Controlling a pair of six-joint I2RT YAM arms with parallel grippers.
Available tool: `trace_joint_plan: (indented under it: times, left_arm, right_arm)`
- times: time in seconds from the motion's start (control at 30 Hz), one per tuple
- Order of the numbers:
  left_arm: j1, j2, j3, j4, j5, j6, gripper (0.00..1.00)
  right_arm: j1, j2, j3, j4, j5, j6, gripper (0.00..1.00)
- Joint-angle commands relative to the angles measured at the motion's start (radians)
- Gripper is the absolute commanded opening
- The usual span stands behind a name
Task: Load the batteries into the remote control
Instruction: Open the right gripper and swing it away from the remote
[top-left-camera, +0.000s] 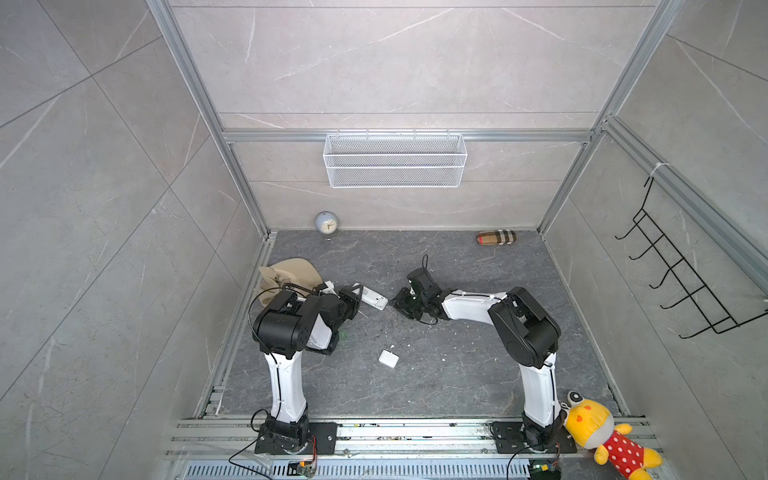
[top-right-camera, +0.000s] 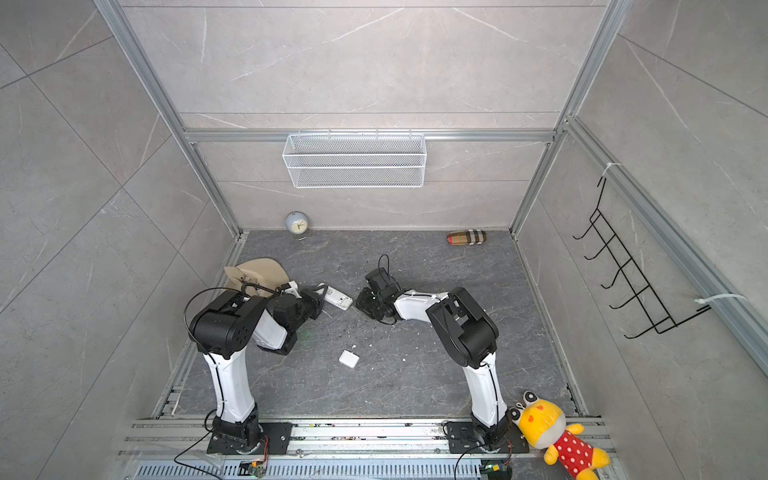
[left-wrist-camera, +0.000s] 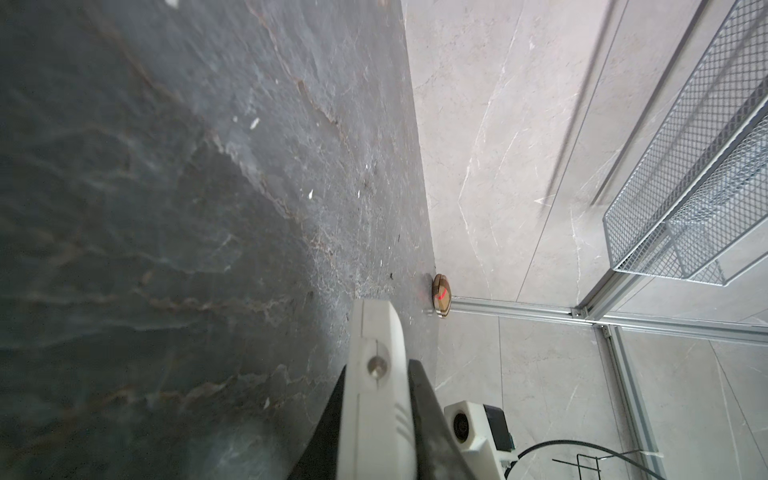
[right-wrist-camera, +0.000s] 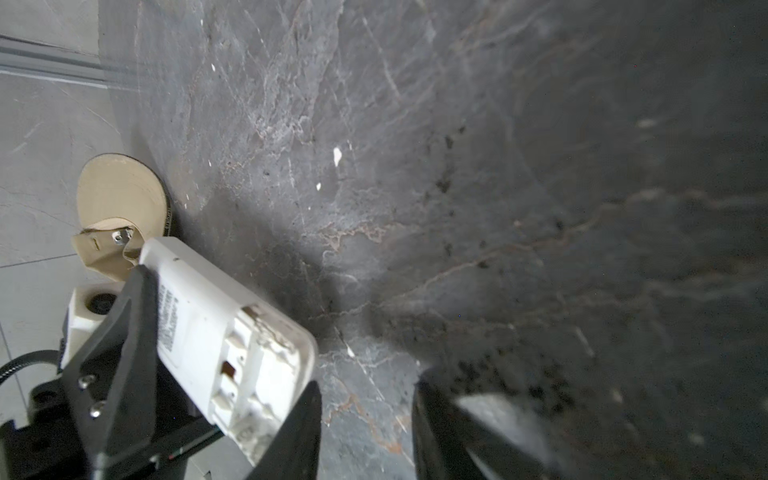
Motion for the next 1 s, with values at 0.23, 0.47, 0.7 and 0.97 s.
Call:
trace_joint_plan:
  times: [0.23, 0.47, 0.7, 0.97]
  left_arm:
    - [0.093, -0.098, -0.062, 0.079, 0.081, 0.046, 0.0]
    - [0.162, -0.155, -0.116, 0.016, 0.175, 0.089, 0.0]
    - [0.177, -0.199, -0.149, -0.005, 0.193, 0.08, 0.0]
    - [0.18, -0.276, -0.176, -0.064, 0.195, 0.09, 0.0]
  right_arm:
    - [0.013, -0.199, -0.038, -0.238, -0.07, -0.361, 0.44]
    - [0.125, -0.388, -0.269, -0.181, -0.11, -0.403, 0.48]
    - [0.362, -0.39, -0.303, -0.203, 0.051, -0.412, 0.51]
    - [0.462, -0.302, -0.27, -0.18, 0.067, -0.409, 0.52]
